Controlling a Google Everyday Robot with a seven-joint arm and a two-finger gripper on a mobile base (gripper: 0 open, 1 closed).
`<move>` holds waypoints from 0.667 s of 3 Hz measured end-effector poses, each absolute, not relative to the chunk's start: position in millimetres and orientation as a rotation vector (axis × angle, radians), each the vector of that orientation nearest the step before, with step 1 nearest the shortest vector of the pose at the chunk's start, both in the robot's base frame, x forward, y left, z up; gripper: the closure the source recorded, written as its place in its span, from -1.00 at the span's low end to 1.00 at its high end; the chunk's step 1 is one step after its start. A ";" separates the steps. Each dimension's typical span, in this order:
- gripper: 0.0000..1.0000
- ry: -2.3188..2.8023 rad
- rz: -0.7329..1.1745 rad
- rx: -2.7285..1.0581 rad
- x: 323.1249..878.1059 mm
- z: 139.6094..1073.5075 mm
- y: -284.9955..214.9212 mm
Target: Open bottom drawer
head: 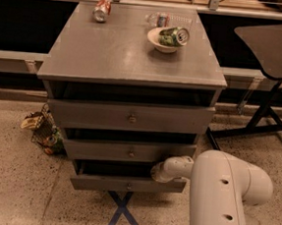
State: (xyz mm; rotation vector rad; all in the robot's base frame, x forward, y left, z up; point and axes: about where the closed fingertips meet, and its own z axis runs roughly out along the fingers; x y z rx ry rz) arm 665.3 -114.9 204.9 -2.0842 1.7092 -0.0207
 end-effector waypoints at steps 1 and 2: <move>1.00 1.739 0.055 -2.121 650.7 199.3 -117.3; 1.00 1.744 0.068 -2.126 648.6 199.2 -117.7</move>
Offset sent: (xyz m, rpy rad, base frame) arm -0.0884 -0.0236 -0.0111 -0.0148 0.4474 0.0711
